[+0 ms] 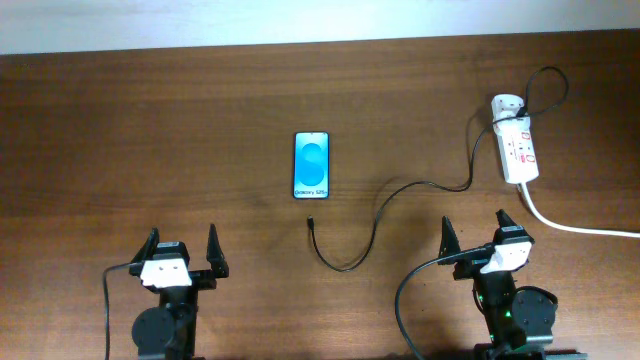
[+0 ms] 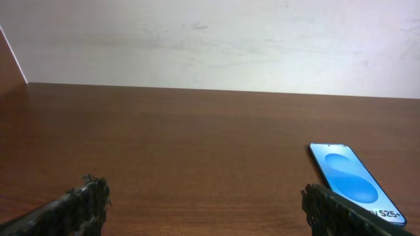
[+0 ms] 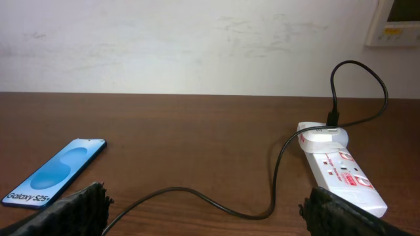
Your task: Plug charger to phone and switch on socket
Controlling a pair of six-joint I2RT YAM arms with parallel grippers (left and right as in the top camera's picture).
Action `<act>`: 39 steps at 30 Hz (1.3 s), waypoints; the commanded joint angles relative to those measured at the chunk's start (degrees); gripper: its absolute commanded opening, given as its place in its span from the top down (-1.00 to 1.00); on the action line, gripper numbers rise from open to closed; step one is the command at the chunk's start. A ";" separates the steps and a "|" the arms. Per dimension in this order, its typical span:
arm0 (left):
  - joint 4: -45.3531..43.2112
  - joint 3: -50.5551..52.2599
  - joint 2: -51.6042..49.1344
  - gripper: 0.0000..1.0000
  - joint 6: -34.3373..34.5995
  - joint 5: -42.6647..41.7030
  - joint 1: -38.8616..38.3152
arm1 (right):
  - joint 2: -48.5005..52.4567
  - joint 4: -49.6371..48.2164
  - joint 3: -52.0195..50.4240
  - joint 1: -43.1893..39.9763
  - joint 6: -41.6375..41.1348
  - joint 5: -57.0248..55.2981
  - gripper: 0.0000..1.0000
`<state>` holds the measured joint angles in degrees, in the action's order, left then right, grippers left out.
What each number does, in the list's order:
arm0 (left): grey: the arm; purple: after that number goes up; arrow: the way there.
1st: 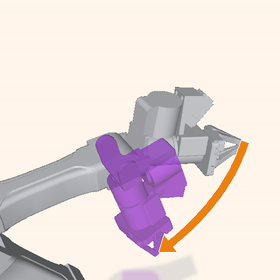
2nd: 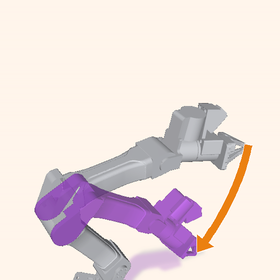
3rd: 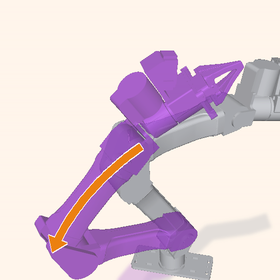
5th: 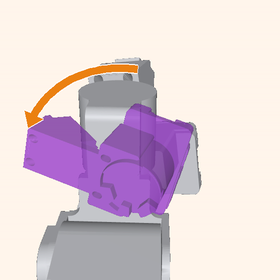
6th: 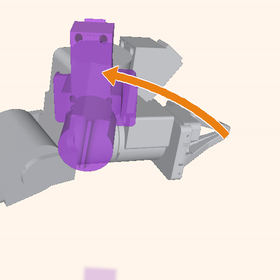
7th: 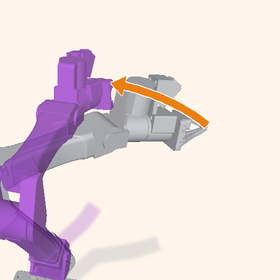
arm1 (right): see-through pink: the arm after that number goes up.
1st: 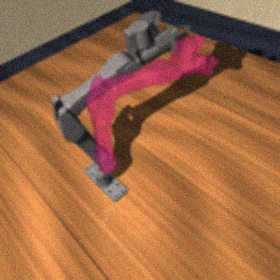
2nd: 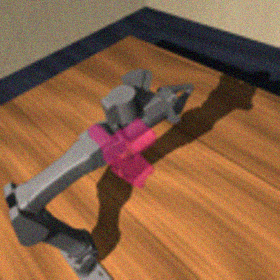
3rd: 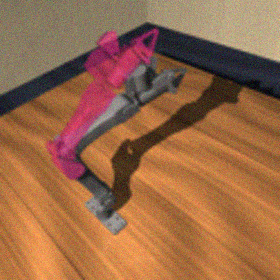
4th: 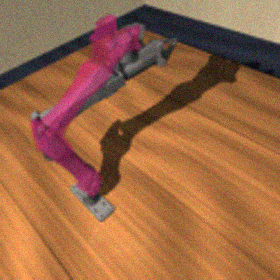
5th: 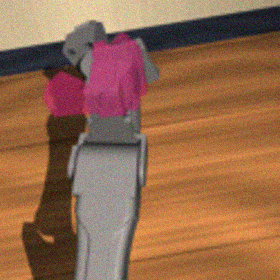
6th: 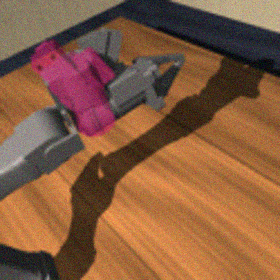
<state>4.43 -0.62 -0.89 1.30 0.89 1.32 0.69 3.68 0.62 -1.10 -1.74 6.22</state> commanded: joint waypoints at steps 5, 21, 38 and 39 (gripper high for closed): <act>0.39 0.09 0.26 -0.98 -0.92 0.00 0.35 | -0.22 0.42 -0.31 -0.33 -0.46 -0.31 -0.97; 0.39 0.09 0.26 -0.98 -0.92 0.00 0.35 | -0.22 0.42 -0.31 -0.33 -0.46 -0.31 -0.97; 0.31 0.09 0.26 -0.98 -0.85 -1.62 0.33 | -0.22 0.42 -0.31 -0.33 -0.46 -0.33 -0.97; -1.42 0.09 0.26 -0.98 0.52 -9.88 0.33 | -0.22 0.42 -0.31 -0.33 -0.46 -0.31 -0.97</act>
<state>4.43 -0.62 -0.89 1.28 0.89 1.32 0.69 3.70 0.62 -1.10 -1.72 6.22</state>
